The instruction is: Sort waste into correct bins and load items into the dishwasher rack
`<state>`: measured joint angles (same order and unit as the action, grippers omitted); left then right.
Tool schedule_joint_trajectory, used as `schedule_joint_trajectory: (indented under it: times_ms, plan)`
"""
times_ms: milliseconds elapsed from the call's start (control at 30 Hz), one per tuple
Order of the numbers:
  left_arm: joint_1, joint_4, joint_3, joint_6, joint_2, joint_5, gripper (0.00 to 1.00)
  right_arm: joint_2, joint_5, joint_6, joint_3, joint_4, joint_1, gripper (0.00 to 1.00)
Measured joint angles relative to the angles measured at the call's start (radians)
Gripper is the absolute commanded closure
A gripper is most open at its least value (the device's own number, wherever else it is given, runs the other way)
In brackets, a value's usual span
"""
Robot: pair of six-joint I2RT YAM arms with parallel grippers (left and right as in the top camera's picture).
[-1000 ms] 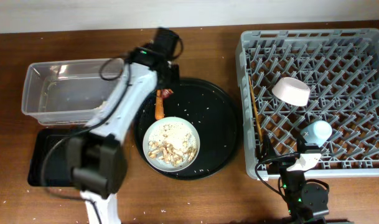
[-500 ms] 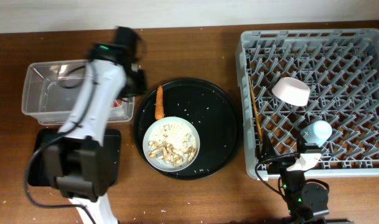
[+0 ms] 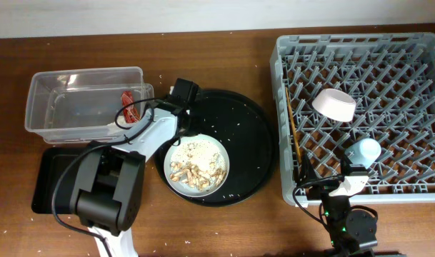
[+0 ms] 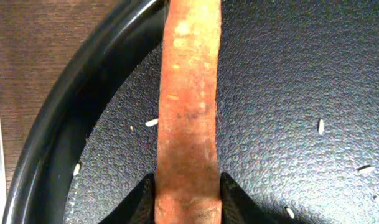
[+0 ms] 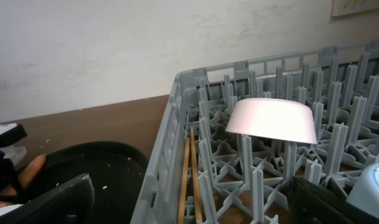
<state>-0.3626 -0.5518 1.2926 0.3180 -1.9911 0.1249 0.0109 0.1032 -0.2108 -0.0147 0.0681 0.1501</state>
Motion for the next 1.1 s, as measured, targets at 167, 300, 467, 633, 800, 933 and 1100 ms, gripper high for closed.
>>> schedule_joint_trajectory:
  times_ms: [167, 300, 467, 633, 800, 933, 1100]
  plan:
    - [0.090, -0.277, 0.282, -0.004, 0.006, 0.000, 0.90, -0.001, 0.000, 0.000, 0.000, 0.000, 0.000, 0.02]
    - [0.096, -0.725, 0.479, 0.038, 0.190, 0.025, 0.99, 0.000, 0.000, 0.001, 0.000, -0.001, 0.000, 0.02]
    - [0.274, -0.849, 0.264, 0.159, 0.380, 0.050, 0.99, 0.000, 0.000, 0.001, 0.000, -0.001, 0.000, 0.02]
    - [0.693, -0.471, -0.344, 0.241, 0.520, -0.129, 0.17, -0.001, 0.000, 0.000, 0.000, 0.000, 0.000, 0.02]
    - [0.758, -0.499, -0.338, 0.222, 0.551, -0.294, 0.17, -0.001, 0.000, 0.000, 0.000, -0.001, 0.000, 0.02]
    - [0.438, -0.447, -0.155, 0.091, 0.724, -0.362, 0.24, -0.001, -0.001, 0.001, 0.000, -0.001, 0.000, 0.02]
    - [-0.288, -0.170, -0.102, 0.061, 0.410, -0.228, 0.36, -0.001, -0.003, 0.000, 0.000, 0.000, -0.001, 0.02]
